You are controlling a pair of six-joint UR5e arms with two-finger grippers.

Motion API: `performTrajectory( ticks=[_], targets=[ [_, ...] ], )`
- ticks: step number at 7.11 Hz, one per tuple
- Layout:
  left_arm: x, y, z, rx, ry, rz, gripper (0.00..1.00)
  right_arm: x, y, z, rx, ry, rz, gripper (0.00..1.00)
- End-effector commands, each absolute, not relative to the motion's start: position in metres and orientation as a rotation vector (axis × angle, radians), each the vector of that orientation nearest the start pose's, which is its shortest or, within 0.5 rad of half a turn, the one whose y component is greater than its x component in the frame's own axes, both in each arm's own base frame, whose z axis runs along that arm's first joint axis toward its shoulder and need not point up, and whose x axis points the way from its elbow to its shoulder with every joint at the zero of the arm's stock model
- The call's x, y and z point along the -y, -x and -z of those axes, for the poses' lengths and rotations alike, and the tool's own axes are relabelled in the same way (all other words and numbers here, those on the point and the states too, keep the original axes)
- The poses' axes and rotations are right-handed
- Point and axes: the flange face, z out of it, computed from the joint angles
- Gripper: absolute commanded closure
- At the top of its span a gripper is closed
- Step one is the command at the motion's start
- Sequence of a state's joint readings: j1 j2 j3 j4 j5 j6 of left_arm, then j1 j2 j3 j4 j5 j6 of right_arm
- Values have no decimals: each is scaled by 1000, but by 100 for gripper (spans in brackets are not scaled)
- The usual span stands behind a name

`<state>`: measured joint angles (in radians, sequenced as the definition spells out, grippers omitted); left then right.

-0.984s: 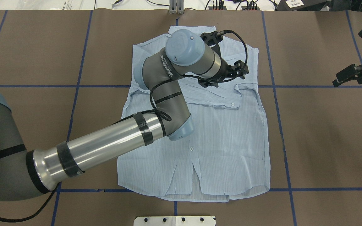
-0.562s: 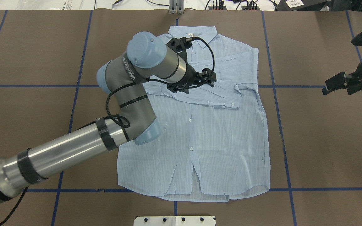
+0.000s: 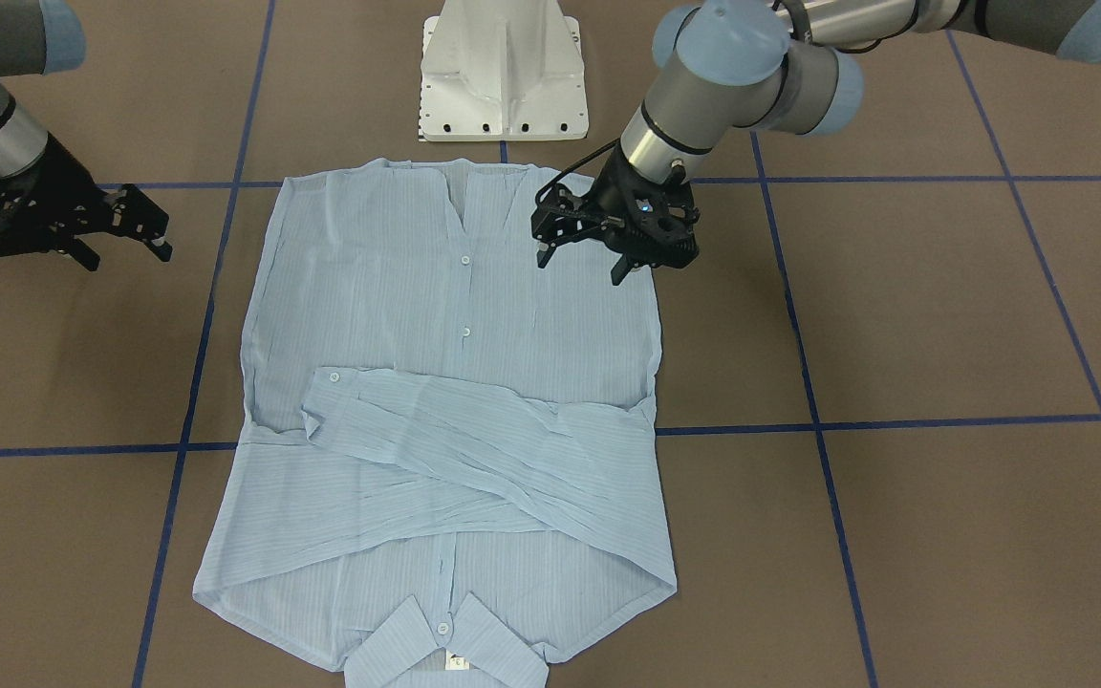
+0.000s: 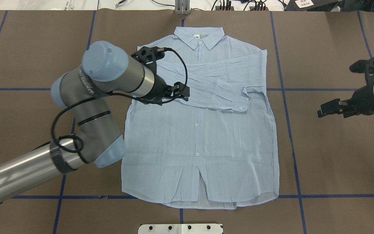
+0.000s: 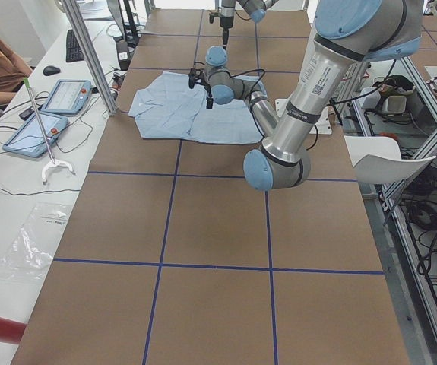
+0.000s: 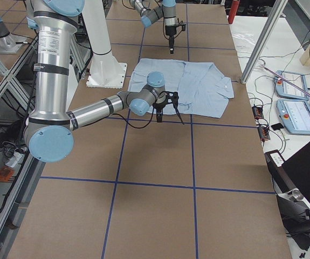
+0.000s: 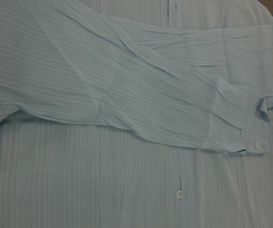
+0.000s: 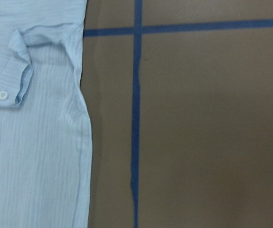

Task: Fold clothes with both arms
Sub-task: 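Release the sleeve and move both grippers to the hem corners nearest the robot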

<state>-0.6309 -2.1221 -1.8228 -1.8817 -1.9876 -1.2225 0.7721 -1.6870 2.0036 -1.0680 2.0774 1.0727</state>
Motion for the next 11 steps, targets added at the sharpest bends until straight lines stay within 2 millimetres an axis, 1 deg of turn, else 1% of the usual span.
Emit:
performTrajectory(
  ticks=[1, 2, 3, 4, 5, 6, 7, 9, 11],
  targets=[
    [421, -412, -212, -1090, -198, -11, 0, 313, 332, -419, 933, -70, -89, 0],
    [421, -412, -213, -1087, -196, -10, 0, 279, 367, -418, 916, -73, -104, 0],
    [421, -412, -213, -1087, -196, -10, 0, 258, 385, -417, 914, -53, -94, 0],
    [421, -412, -213, -1087, -196, -10, 0, 248, 392, -419, 905, -39, -74, 1],
    [421, -412, -213, -1088, -197, -10, 0, 242, 399, -423, 878, -21, -68, 2],
    [421, -412, -213, -1087, -196, -10, 0, 241, 401, -424, 859, -11, -65, 7],
    [420, -412, -211, -1091, -198, -12, 0, 236, 405, -424, 857, -5, -54, 8],
    [420, -411, -209, -1096, -202, -13, 1, 231, 416, -427, 852, 10, -37, 26],
    [420, -411, -209, -1096, -202, -13, 1, 234, 428, -418, 822, 19, -40, 45]
  ],
)
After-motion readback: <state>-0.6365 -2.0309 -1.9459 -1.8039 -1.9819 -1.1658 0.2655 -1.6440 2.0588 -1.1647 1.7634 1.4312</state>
